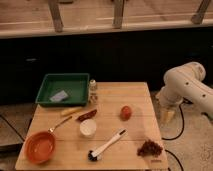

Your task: Place apple in paper cup

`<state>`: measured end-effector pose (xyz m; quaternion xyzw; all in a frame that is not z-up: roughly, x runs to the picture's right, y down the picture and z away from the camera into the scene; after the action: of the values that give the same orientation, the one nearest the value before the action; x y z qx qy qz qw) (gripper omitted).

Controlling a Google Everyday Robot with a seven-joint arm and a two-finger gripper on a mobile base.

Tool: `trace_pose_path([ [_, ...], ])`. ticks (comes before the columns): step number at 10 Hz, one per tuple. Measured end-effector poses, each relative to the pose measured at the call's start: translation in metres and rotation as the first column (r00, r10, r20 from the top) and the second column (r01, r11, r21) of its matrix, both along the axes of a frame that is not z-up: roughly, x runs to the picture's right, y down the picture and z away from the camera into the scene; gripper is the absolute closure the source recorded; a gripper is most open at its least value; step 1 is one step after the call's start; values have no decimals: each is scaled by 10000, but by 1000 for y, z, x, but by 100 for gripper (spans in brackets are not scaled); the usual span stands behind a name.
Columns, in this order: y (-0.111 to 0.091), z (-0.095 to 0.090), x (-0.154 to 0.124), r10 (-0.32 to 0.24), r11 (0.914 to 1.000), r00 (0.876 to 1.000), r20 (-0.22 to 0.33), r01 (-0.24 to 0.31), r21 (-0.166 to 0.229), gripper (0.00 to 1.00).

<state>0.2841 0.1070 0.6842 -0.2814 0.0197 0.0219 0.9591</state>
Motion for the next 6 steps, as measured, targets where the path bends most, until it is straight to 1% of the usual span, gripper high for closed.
trace_pose_path([
  [1,0,1,0,-40,10000,10000,-32,40,-8,20],
  [2,-1,6,-6,-219,9998,9998,-21,219,-23,20],
  [3,-1,13,-18,-440,9990,9990,-8,440,-59,20],
  [4,-2,22,-39,-721,9974,9974,30,721,-96,20],
  [6,0,33,-55,-1049,9944,9945,43,1049,-158,20],
])
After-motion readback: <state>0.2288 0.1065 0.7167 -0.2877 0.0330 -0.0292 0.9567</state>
